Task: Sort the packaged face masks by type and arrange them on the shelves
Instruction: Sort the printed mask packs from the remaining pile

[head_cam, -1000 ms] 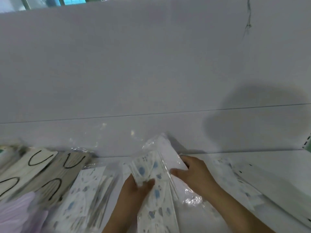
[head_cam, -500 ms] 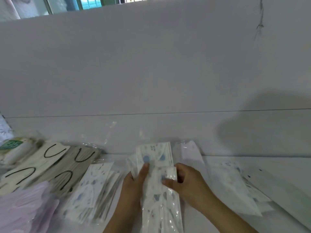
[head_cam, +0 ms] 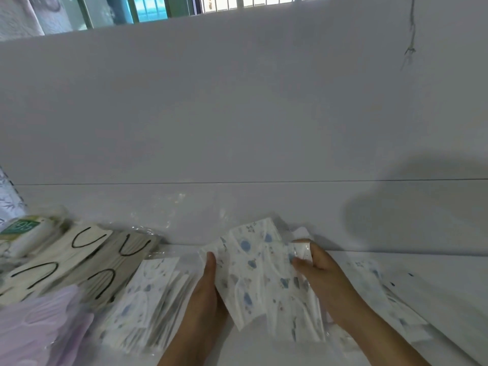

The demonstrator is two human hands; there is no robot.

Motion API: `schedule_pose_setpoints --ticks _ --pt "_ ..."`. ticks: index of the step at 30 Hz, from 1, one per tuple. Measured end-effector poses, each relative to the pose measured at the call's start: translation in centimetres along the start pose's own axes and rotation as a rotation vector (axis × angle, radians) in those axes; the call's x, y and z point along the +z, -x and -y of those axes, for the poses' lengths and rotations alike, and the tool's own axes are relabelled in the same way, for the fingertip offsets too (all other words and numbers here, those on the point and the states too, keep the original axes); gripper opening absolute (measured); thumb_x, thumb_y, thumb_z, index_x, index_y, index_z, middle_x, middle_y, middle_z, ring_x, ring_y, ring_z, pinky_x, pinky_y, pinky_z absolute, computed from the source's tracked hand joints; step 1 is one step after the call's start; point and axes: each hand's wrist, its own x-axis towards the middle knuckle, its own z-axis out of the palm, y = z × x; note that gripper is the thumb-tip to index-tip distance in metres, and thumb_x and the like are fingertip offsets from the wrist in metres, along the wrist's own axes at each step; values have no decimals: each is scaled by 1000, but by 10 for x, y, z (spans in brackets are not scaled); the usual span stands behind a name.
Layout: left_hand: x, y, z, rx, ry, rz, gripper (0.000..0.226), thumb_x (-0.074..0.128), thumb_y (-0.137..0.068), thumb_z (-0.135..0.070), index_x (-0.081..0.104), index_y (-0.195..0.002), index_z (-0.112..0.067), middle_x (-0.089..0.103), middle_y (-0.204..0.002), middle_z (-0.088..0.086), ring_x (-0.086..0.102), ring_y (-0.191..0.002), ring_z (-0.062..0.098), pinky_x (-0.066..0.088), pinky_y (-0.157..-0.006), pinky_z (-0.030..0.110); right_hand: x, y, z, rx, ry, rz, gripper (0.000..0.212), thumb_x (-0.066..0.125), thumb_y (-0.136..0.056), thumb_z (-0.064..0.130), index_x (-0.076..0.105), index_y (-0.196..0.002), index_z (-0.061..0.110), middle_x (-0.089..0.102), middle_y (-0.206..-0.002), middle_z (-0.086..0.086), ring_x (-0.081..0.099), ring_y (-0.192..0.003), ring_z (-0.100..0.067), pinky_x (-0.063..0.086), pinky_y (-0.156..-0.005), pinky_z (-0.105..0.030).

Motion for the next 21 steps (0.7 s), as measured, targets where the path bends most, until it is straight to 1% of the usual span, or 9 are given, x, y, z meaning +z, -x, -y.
schedule_pose_setpoints --ticks 3,5,7,10,12,14,16,18,21 --pt "-3 -1 7 47 -114 20 44 61 -91 -22 61 -129 0 68 -121 26 67 -111 43 46 -104 58 6 2 -8 25 102 62 21 54 -99 13 67 -104 29 74 -101 3 70 -97 -19 56 -88 -38" --pt "-8 0 8 87 -184 -16 41 68 -83 -10 65 -120 5 71 -111 30 70 -101 46 50 -99 60 5 0 -11 2 177 -12 13 58 -96 16 67 -98 25 73 -96 1 70 -89 -17 58 -78 -30" --pt "-11 1 7 122 -238 -31 35 73 -82 -10 70 -115 2 71 -109 30 70 -100 46 49 -99 63 3 -2 -11 -36 193 -96 7 63 -93 19 67 -98 23 72 -92 2 69 -84 -13 53 -70 -22" --pt "-10 0 7 154 -294 -15 29 77 -86 -18 74 -109 -1 72 -109 29 70 -101 47 51 -98 62 9 -1 -6 -39 16 -86 12 72 -88 24 68 -98 20 73 -86 3 68 -80 -14 53 -74 -30" --pt "-6 3 10 156 -369 58 40 81 -82 -27 72 -113 -3 71 -112 27 69 -105 46 49 -99 63 22 2 -5 -39 49 -46 13 74 -85 28 68 -96 22 73 -84 5 69 -79 -11 56 -75 -31" --pt "-6 5 14 203 -517 86 38 84 -77 -27 74 -109 -7 74 -106 23 72 -100 42 51 -97 64 30 2 -2 -114 156 -20 16 72 -86 36 66 -94 23 71 -85 9 66 -79 -3 53 -73 -23" --pt "-11 2 16 255 -575 9 21 82 -83 -21 77 -99 -9 76 -97 22 74 -93 41 52 -93 66 14 -1 9 -217 356 -120 22 65 -88 45 61 -97 25 64 -96 11 63 -87 -2 50 -77 -22" --pt "-15 -1 12 264 -507 -78 12 75 -88 -15 76 -94 -6 76 -90 23 74 -85 42 54 -89 65 -24 0 24 -240 757 -221 41 60 -86 57 54 -111 25 57 -112 10 60 -101 -10 50 -84 -30" --pt "-12 -1 9 279 -452 -89 12 72 -89 -11 72 -96 -1 76 -77 14 74 -69 31 59 -73 43 -79 9 29 71 1351 -69 91 60 -75 74 33 -144 22 46 -138 -4 47 -124 -25 43 -99 -38"
